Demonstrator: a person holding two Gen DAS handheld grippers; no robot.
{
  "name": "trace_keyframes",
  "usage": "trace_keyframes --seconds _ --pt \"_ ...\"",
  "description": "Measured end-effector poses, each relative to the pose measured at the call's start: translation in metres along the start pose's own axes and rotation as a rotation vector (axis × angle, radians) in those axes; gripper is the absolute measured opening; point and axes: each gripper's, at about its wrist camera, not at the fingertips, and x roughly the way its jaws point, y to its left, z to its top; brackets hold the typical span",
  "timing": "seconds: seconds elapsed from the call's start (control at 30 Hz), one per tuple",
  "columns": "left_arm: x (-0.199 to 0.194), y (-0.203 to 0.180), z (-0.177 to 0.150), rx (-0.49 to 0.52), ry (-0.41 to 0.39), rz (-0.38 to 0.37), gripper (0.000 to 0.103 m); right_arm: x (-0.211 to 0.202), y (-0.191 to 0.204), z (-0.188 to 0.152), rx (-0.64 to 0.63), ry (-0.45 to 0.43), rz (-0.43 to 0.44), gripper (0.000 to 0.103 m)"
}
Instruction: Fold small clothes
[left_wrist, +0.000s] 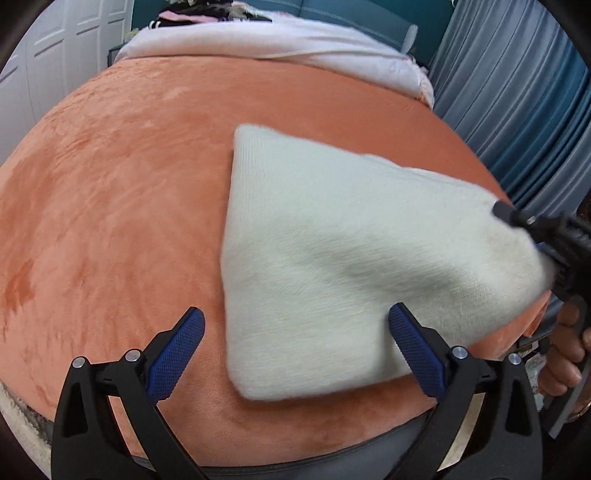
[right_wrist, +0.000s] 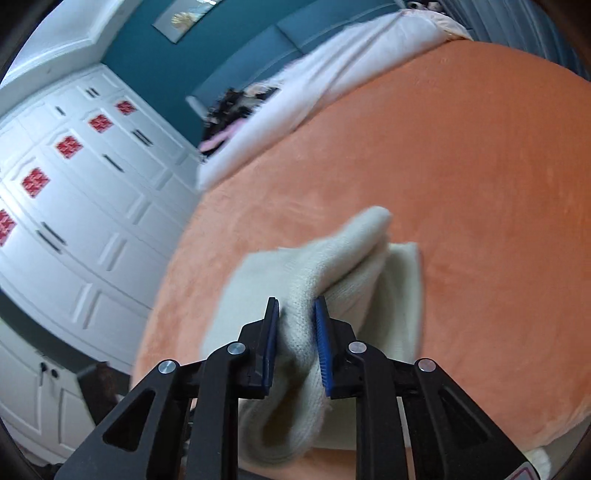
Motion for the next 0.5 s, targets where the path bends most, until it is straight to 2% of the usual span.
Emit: trace_keyframes --seconds 0.03,0.07,0.13,0.17,0.23,0.33,0.4,0.5 --pt "0.008 0.001 -0.005 0.002 0.026 0.012 0.097 0.027 -0.017 -0.01 0.018 0.089 -0.041 0.015" --pt "0.014 0.002 -0.012 0.004 0.052 0.023 0.097 0.042 -0.029 -0.018 0.05 0.13 -0.027 0.015" --pt "0.024 0.004 -0.017 -0.002 0.077 0.043 0.098 0.033 -0.04 -0.019 0.141 0.099 0.055 0.015" --pt "0.023 0.004 -0.019 -0.003 0.067 0.047 0.098 0.021 -0.036 -0.016 0.15 0.072 0.042 0.015" --pt "0.017 0.002 -0.019 0.014 0.052 0.059 0.097 -0.011 -0.014 -0.012 0.076 -0.02 -0.03 0.016" --pt "0.014 -0.003 -0.019 0.051 0.05 0.085 0.097 -0.037 0.012 -0.018 -0.004 -0.054 -0.014 0.017" --pt "0.014 -0.006 -0.018 0.057 0.054 0.093 0.097 -0.025 0.018 -0.031 -0.04 0.013 -0.028 0.017" --pt "0.012 -0.007 -0.017 0.054 0.063 0.097 0.097 0.021 0.005 -0.047 -0.111 0.152 -0.207 0.015"
